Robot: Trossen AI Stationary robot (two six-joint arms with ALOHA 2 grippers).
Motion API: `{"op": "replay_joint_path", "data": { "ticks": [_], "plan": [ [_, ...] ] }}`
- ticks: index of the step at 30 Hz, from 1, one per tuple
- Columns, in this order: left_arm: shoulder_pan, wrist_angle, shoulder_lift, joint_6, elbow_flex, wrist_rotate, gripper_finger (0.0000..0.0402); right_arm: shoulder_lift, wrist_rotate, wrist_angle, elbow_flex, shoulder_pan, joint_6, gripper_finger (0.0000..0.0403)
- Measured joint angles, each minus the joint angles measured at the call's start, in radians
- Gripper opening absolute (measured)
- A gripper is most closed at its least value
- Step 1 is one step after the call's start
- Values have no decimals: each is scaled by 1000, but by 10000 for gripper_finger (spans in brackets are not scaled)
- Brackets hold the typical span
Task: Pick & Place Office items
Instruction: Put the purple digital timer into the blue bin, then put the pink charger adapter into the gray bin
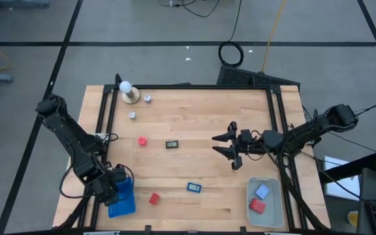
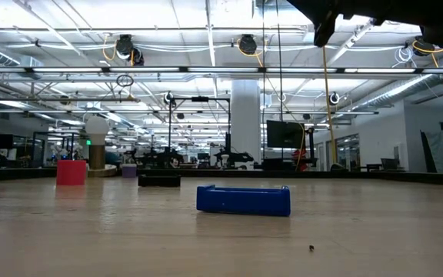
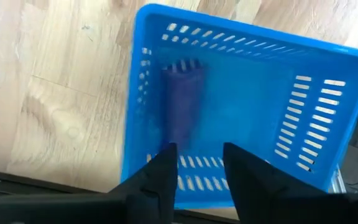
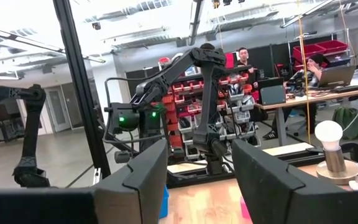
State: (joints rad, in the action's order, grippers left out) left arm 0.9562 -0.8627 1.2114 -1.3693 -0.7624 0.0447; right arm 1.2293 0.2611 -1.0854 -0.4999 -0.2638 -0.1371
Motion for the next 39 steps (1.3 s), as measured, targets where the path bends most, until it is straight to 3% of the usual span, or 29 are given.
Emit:
{"op": "replay_joint_path", "data": {
  "ticks": [10, 19, 29, 39],
  "plan": [
    [-7, -1, -9, 32, 0, -19, 155, 0, 0, 22, 0, 0, 20, 171],
    [-120, -14, -76, 147, 0, -35, 156, 0, 0, 21, 0, 0, 79, 171],
    [-286, -160, -129, 134, 0, -267, 157, 0, 0, 21, 0, 0, 111, 171],
    [-391, -151, -128, 104, 0, -573, 157, 0, 0, 23, 0, 0, 187, 171]
  ]
}}
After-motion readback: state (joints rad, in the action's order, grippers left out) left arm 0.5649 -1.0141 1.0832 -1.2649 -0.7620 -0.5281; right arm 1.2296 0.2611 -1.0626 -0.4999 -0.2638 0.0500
